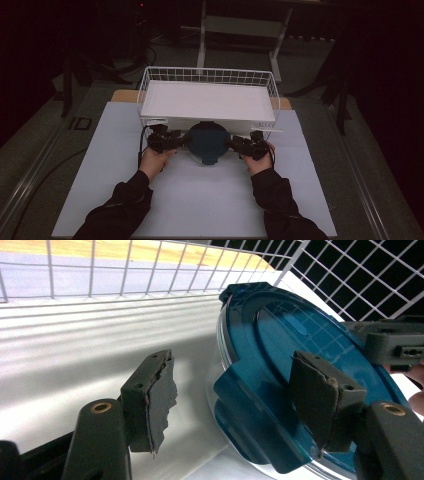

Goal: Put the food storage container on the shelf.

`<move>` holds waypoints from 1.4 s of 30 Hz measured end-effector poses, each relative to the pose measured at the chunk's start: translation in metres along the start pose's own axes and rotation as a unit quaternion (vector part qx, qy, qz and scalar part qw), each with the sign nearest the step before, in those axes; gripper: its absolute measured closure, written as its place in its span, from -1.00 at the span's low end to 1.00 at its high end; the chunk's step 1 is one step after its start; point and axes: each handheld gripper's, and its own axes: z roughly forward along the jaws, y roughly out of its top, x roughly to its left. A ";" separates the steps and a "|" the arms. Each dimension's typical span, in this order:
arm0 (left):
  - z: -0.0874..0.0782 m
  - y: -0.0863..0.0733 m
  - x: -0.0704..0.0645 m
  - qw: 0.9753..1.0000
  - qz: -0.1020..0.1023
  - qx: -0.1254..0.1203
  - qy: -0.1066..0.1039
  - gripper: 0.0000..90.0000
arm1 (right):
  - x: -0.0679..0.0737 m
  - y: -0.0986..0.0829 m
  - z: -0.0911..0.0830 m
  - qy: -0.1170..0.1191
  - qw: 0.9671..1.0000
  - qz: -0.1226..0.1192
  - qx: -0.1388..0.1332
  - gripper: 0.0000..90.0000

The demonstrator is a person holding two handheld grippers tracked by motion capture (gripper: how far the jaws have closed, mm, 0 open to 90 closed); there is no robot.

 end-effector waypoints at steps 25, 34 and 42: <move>-0.043 -0.012 -0.039 0.995 0.091 -0.003 -0.049 -0.98 | 0.046 -0.005 -0.024 -0.008 0.999 -0.048 -0.012 -0.12; -0.074 -0.015 -0.056 0.992 0.107 -0.011 -0.058 -0.98 | 0.070 -0.011 -0.030 0.002 0.998 -0.068 -0.004 0.03; -0.099 -0.020 -0.066 0.991 0.121 -0.008 -0.056 -0.98 | 0.088 -0.021 -0.026 0.018 0.996 -0.079 0.023 0.64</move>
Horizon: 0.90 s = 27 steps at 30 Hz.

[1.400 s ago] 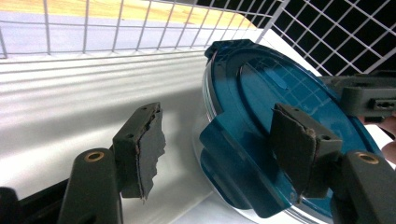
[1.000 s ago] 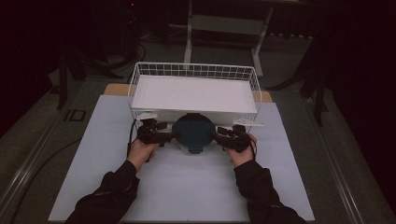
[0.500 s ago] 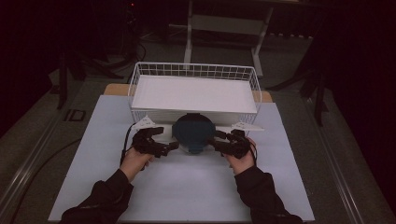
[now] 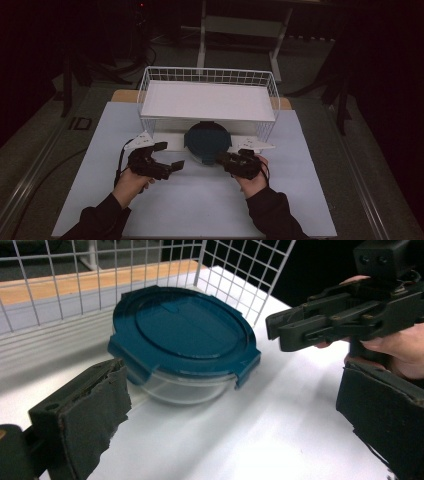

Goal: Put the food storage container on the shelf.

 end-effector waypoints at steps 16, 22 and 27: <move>-0.029 -0.031 -0.011 1.000 0.004 0.028 0.013 -0.98 | 0.003 -0.017 0.023 0.029 0.998 0.002 0.054 1.00; -0.033 -0.043 -0.014 0.999 0.008 0.032 0.021 -0.98 | -0.003 -0.018 0.029 0.018 0.998 0.006 0.061 1.00; -0.035 -0.054 -0.010 0.999 0.002 0.017 0.029 -0.98 | -0.004 -0.015 0.033 0.010 0.998 0.001 0.060 1.00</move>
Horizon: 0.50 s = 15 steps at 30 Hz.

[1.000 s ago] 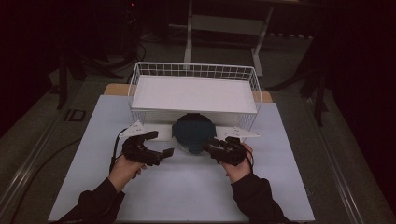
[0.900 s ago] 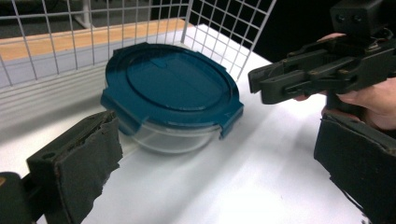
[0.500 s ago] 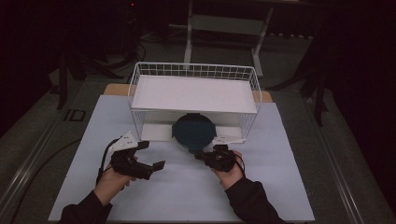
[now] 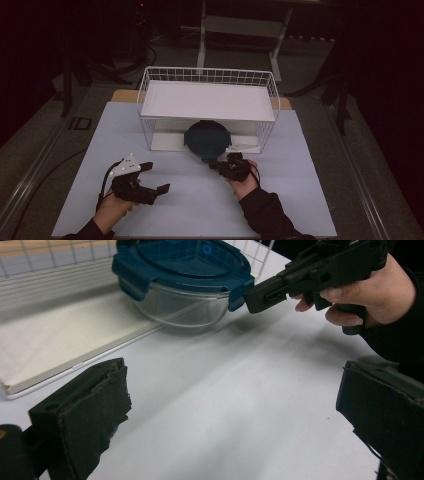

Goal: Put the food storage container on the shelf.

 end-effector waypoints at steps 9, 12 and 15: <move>0.002 -0.009 0.003 1.000 -0.001 -0.003 0.006 -0.98 | -0.005 0.004 0.012 -0.016 1.000 0.003 0.000 1.00; 0.004 -0.010 0.001 1.000 0.002 0.001 0.006 -0.98 | -0.009 0.004 0.018 -0.016 1.000 0.014 0.003 1.00; 0.004 -0.011 -0.001 1.000 0.008 0.003 0.006 -0.98 | -0.008 0.006 0.021 -0.019 1.000 0.006 0.000 1.00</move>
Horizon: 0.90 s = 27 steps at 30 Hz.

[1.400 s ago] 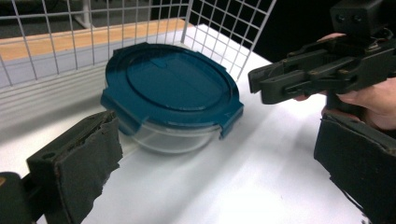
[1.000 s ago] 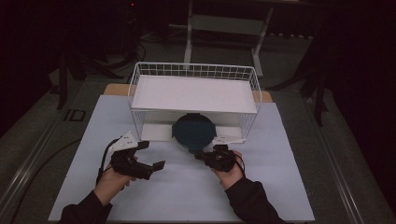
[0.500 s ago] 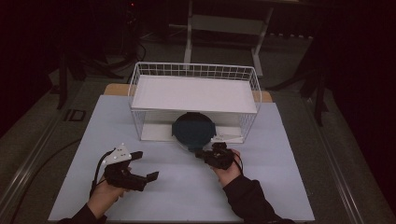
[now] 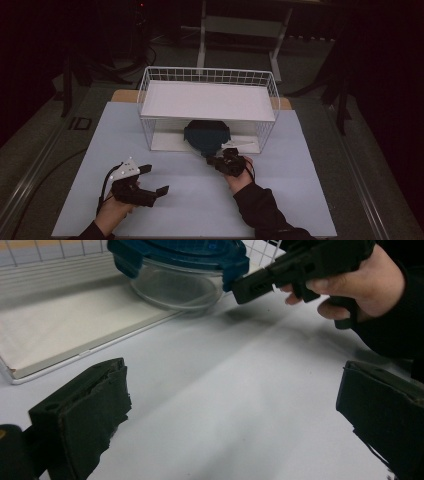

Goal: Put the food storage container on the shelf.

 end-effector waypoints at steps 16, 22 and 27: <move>0.000 0.000 -0.002 1.000 0.009 -0.004 -0.005 -0.98 | -0.008 0.013 0.012 -0.021 1.000 -0.003 -0.010 1.00; 0.000 -0.001 -0.002 1.000 0.007 -0.004 -0.005 -0.98 | -0.014 0.018 0.016 -0.029 0.999 0.002 -0.016 1.00; 0.000 -0.001 -0.002 1.000 0.004 -0.006 -0.008 -0.98 | -0.017 0.021 0.019 -0.029 0.999 0.004 -0.017 1.00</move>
